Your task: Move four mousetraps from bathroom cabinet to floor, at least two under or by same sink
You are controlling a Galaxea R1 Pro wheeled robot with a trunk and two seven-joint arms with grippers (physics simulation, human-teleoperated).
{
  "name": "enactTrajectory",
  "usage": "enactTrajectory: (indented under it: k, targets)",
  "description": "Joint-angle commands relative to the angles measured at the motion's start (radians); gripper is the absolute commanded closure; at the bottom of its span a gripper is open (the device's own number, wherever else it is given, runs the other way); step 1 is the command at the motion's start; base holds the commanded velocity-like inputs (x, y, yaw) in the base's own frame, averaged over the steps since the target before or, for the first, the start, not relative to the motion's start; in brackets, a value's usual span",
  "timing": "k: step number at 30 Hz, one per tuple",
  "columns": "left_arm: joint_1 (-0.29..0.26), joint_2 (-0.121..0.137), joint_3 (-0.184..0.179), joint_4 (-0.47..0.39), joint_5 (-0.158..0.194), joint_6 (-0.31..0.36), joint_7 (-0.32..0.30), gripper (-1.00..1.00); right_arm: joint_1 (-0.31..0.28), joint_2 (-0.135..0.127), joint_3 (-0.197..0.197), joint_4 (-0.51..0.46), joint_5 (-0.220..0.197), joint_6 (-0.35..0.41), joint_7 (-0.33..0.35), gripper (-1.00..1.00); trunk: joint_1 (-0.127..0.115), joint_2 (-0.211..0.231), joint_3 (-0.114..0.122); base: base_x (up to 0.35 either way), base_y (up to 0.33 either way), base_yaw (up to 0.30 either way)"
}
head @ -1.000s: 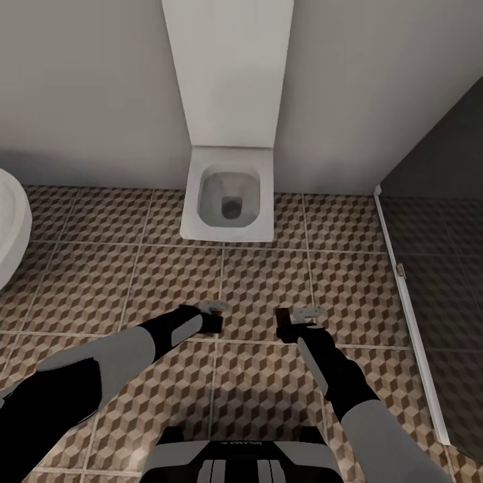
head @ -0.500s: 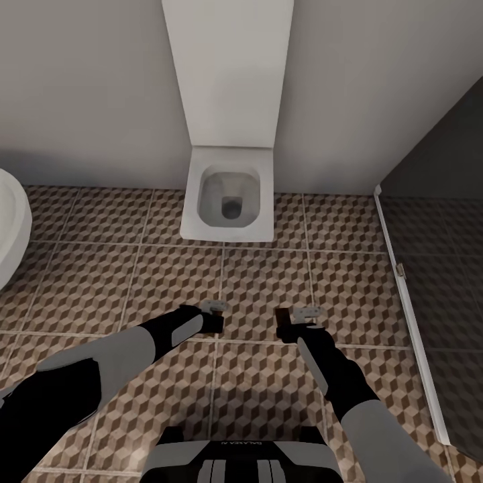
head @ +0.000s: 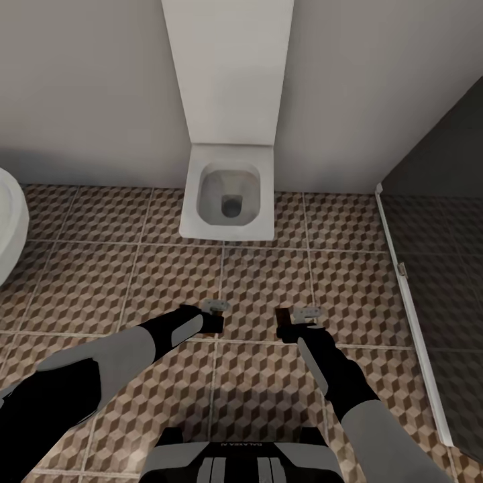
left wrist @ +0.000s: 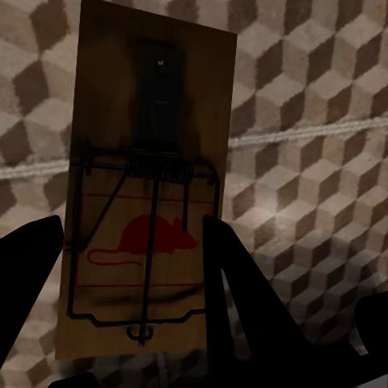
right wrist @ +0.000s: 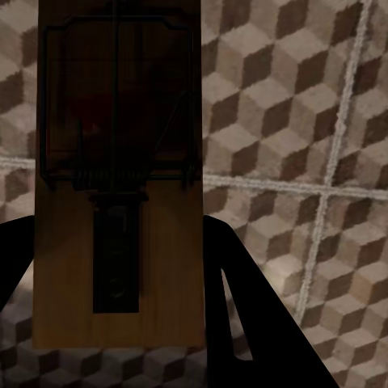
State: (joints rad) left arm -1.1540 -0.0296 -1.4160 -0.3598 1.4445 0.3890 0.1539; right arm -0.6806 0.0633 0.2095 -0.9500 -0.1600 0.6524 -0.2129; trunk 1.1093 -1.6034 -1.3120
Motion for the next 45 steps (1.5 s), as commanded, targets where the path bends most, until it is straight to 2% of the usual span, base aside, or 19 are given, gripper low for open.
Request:
enactTrajectory:
  k: [1, 33, 45]
  targets:
    - [-0.001, 0.0, -0.006, -0.002, 0.01, 0.001, 0.009, 1.0, 0.0, 0.0, 0.002, -0.001, -0.013, 0.003, -0.01, 1.0, 0.004, -0.008, -0.004, 0.0, 0.0, 0.0]
    - [-0.001, 0.0, -0.006, -0.03, 0.009, 0.001, 0.009, 1.0, 0.0, -0.002, 0.002, -0.001, -0.012, 0.003, -0.01, 1.0, 0.127, -0.232, -0.104, 0.0, 0.0, 0.0]
    - [-0.001, 0.0, -0.006, -0.033, 0.01, 0.001, 0.009, 1.0, 0.0, -0.003, 0.001, -0.001, -0.011, 0.003, -0.01, 1.0, 0.127, -0.232, -0.104, 0.0, 0.0, 0.0]
